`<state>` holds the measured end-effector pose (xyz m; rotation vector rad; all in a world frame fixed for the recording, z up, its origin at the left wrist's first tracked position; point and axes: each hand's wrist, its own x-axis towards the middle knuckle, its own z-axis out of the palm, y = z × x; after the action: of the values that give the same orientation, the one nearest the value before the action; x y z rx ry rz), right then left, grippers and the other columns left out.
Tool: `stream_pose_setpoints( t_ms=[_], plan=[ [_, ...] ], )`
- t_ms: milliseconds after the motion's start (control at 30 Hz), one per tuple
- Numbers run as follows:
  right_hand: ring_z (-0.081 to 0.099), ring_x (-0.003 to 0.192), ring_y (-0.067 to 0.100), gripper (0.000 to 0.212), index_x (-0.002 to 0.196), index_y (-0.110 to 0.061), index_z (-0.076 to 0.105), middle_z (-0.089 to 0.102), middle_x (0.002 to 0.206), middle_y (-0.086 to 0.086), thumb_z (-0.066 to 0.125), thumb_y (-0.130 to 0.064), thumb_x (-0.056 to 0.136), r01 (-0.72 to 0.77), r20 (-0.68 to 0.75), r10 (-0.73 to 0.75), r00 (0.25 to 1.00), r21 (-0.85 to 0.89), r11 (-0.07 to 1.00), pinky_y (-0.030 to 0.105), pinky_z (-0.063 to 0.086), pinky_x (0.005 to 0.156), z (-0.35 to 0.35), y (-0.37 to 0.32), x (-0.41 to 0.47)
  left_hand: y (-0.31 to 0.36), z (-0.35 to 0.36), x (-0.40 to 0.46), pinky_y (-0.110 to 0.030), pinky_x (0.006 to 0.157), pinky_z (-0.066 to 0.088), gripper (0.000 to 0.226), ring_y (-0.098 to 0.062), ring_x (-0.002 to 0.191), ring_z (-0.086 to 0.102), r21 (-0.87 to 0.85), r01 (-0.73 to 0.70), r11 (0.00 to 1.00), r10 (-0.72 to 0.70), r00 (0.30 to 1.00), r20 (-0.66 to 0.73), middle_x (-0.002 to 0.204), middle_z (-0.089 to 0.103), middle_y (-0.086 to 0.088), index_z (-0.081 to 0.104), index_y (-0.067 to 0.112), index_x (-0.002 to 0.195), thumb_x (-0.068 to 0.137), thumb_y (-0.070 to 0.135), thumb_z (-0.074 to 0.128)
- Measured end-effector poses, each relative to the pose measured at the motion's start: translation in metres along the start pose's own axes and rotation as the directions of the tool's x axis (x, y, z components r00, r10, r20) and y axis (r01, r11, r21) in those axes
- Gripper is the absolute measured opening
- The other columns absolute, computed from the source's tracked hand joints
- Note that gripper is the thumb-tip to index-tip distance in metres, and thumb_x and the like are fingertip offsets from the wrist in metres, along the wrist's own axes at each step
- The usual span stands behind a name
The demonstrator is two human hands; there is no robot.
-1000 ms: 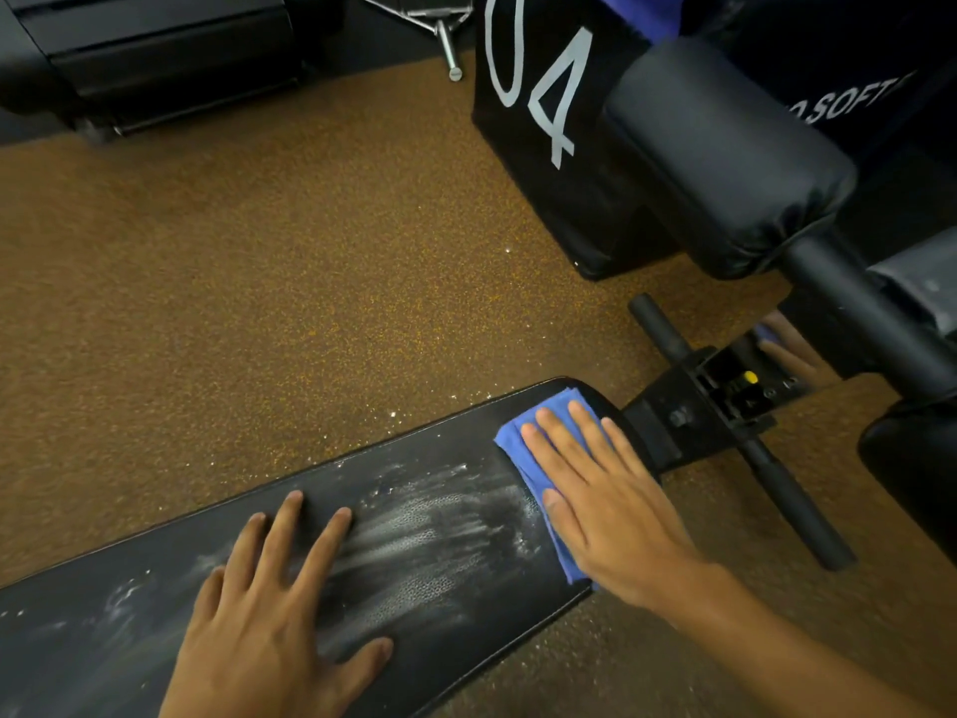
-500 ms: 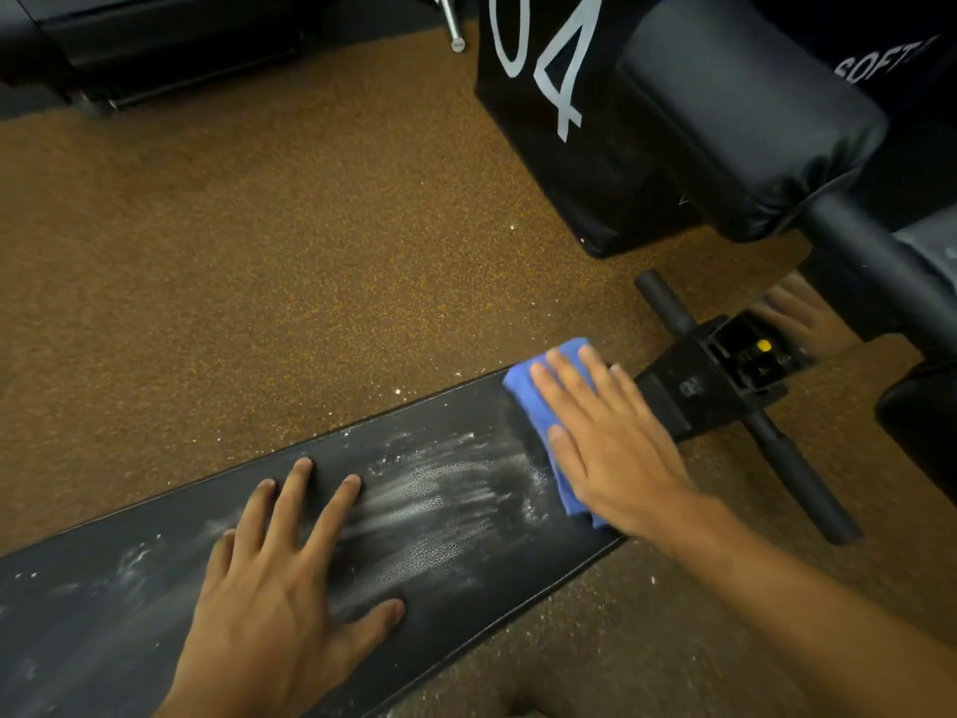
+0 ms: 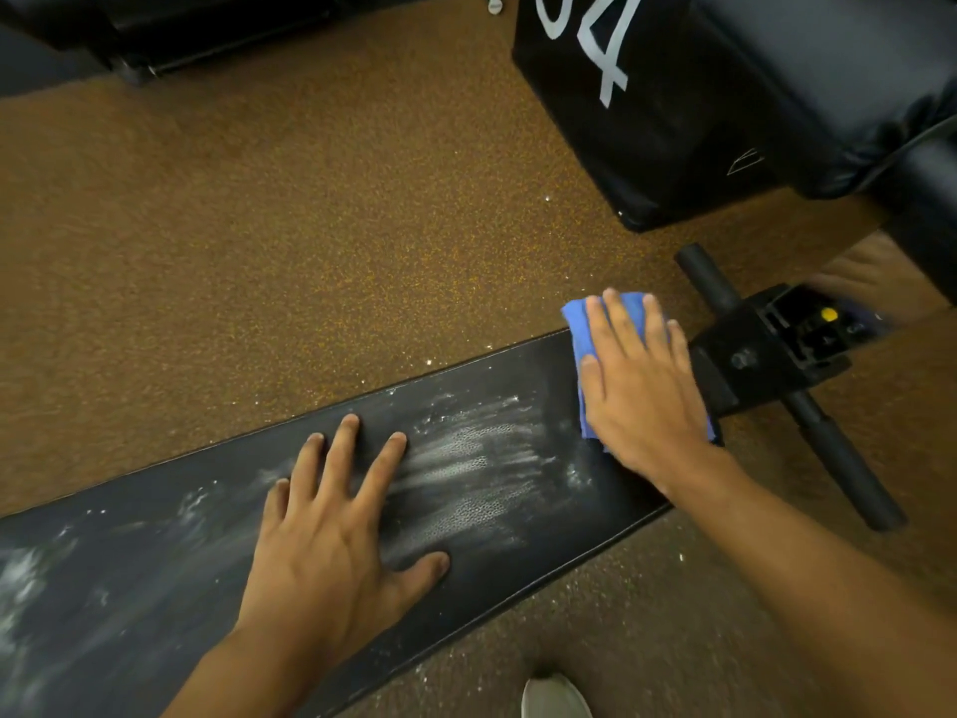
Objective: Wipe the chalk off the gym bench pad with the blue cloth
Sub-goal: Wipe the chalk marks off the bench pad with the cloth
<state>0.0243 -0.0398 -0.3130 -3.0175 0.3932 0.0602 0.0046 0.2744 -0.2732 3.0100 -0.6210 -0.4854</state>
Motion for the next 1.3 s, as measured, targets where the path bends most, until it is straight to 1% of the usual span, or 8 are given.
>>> stream_pose_setpoints(
  t_ms=[200, 267, 433, 667, 867, 1100, 1167, 1300],
  plan=[
    [0.007, 0.157, 0.029, 0.062, 0.162, -0.015, 0.018, 0.018, 0.169, 0.003, 0.030, -0.035, 0.104, 0.387, 0.060, -0.385, 0.921, -0.045, 0.921, 0.054, 0.019, 0.123, -0.004, 0.017, -0.067, 0.001, -0.003, 0.000, -0.061, 0.110, 0.039, 0.109, -0.041, 0.149, 0.026, -0.005, 0.007, 1.000, -0.006, 1.000, 0.025, 0.166, 0.022, -0.010, 0.030, 0.034, 0.156, 0.066, 0.093, 0.043],
    [0.006, 0.157, 0.026, 0.062, 0.162, -0.019, 0.018, 0.019, 0.169, 0.002, 0.028, -0.036, 0.104, 0.376, 0.055, -0.374, 0.926, -0.048, 0.925, 0.053, 0.020, 0.123, -0.004, 0.029, -0.056, 0.000, -0.003, 0.001, -0.061, 0.110, 0.038, 0.109, -0.041, 0.149, 0.025, -0.012, 0.011, 1.000, -0.010, 1.000, 0.028, 0.167, 0.021, -0.010, 0.030, 0.035, 0.156, 0.065, 0.093, 0.043],
    [0.014, 0.154, 0.037, 0.064, 0.161, -0.014, 0.023, 0.024, 0.168, 0.008, 0.024, -0.036, 0.101, 0.112, -0.013, -0.112, 0.994, -0.010, 0.994, 0.056, 0.018, 0.123, 0.001, 0.000, -0.017, 0.000, -0.003, 0.000, -0.057, 0.117, 0.030, 0.111, -0.038, 0.153, 0.012, -0.002, 0.006, 1.000, -0.006, 0.999, 0.049, 0.170, 0.007, -0.007, 0.014, 0.039, 0.159, 0.066, 0.095, 0.033],
    [0.001, 0.158, 0.025, 0.062, 0.162, -0.018, 0.014, 0.012, 0.170, 0.001, 0.026, -0.037, 0.105, 0.389, 0.075, -0.386, 0.919, -0.037, 0.920, 0.052, 0.014, 0.125, -0.002, 0.022, -0.064, 0.000, -0.003, 0.000, -0.059, 0.115, 0.032, 0.112, -0.039, 0.152, 0.018, -0.005, 0.015, 1.000, -0.015, 0.998, 0.053, 0.168, 0.013, -0.008, 0.020, 0.037, 0.158, 0.064, 0.095, 0.037],
    [0.012, 0.155, 0.036, 0.065, 0.161, -0.014, 0.022, 0.021, 0.169, 0.007, 0.024, -0.037, 0.100, 0.145, 0.002, -0.145, 0.989, -0.015, 0.989, 0.055, 0.014, 0.124, 0.002, -0.003, -0.020, 0.000, -0.004, 0.002, -0.055, 0.118, 0.027, 0.114, -0.037, 0.153, 0.010, 0.019, 0.015, 1.000, -0.016, 0.998, 0.053, 0.169, 0.004, -0.006, 0.010, 0.040, 0.158, 0.062, 0.096, 0.034],
    [0.000, 0.158, 0.024, 0.062, 0.163, -0.019, 0.013, 0.012, 0.170, 0.000, 0.024, -0.038, 0.105, 0.488, 0.098, -0.483, 0.870, -0.038, 0.872, 0.051, 0.014, 0.125, -0.003, 0.022, -0.064, 0.000, -0.002, 0.000, -0.056, 0.119, 0.026, 0.115, -0.035, 0.153, 0.010, 0.004, 0.020, 1.000, -0.020, 0.999, 0.035, 0.169, 0.005, -0.006, 0.010, 0.041, 0.158, 0.061, 0.097, 0.035],
    [0.001, 0.158, 0.023, 0.063, 0.163, -0.022, 0.014, 0.013, 0.171, -0.001, 0.025, -0.041, 0.104, 0.448, 0.105, -0.443, 0.891, -0.033, 0.893, 0.051, 0.014, 0.125, -0.005, 0.028, -0.051, 0.000, -0.002, 0.000, -0.054, 0.120, 0.024, 0.115, -0.035, 0.153, 0.007, 0.020, 0.021, 1.000, -0.021, 0.999, 0.040, 0.169, 0.000, -0.005, 0.004, 0.042, 0.158, 0.061, 0.097, 0.035],
    [0.003, 0.157, 0.030, 0.067, 0.162, -0.020, 0.015, 0.013, 0.171, 0.002, 0.022, -0.041, 0.099, 0.122, 0.027, -0.123, 0.992, 0.026, 0.992, 0.052, 0.008, 0.125, 0.001, -0.011, -0.021, -0.002, -0.003, 0.002, -0.053, 0.119, 0.024, 0.117, -0.035, 0.153, 0.007, 0.028, 0.009, 1.000, -0.010, 0.999, 0.040, 0.169, -0.002, -0.005, 0.002, 0.043, 0.158, 0.059, 0.099, 0.029]
  ],
)
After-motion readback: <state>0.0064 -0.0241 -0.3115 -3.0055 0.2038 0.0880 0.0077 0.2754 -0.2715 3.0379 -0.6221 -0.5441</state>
